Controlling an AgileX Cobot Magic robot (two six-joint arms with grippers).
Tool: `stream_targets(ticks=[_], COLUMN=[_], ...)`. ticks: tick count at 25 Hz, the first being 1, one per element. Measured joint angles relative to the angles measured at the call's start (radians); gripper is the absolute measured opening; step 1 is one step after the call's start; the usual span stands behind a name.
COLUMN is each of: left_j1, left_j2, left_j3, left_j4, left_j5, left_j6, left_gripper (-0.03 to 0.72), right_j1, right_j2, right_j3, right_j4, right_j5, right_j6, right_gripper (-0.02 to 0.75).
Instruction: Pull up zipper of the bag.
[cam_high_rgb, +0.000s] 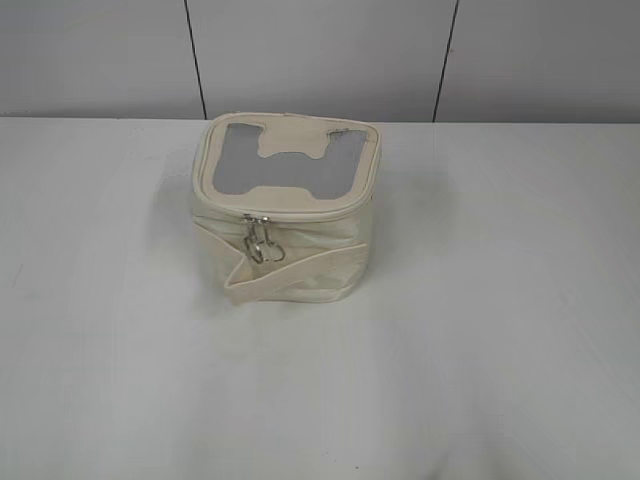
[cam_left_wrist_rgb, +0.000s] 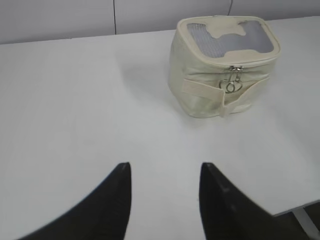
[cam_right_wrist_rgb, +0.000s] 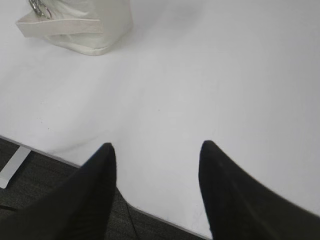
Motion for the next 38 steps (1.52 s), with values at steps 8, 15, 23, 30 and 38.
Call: stream_targets(ticks=[8, 15, 23, 30, 38], left_j1=[0.000, 0.000, 0.246, 0.339, 0.329], left_j2=[-0.030, -0.031, -0.031, -0.031, -0.031], left_j3=[0.012, 0.012, 0.013, 0.013, 0.013], left_j4=[-0.017, -0.021, -0.022, -0.022, -0.022], left_j5=[-0.007, -0.006, -0.006, -0.006, -0.006], left_j6=[0.031, 0.031, 0.032, 0.032, 0.033], left_gripper=[0.317, 0.293, 0.290, 0.262, 0.258], right_j1=[0.000, 0.000, -0.160, -0.283, -0.284], right_j2=[-0.002, -0.002, -0.002, -0.002, -0.002], right_j3=[0.012, 0.012, 0.012, 0.012, 0.012], right_j4=[-0.015, -0.017, -0.017, -0.017, -0.017], right_j5=[-0.023, -0.024, -0.024, -0.024, -0.024], right_j6=[0.012, 0.013, 0.013, 0.013, 0.013], right_gripper=[0.387, 0.352, 0.347, 0.347, 0.347])
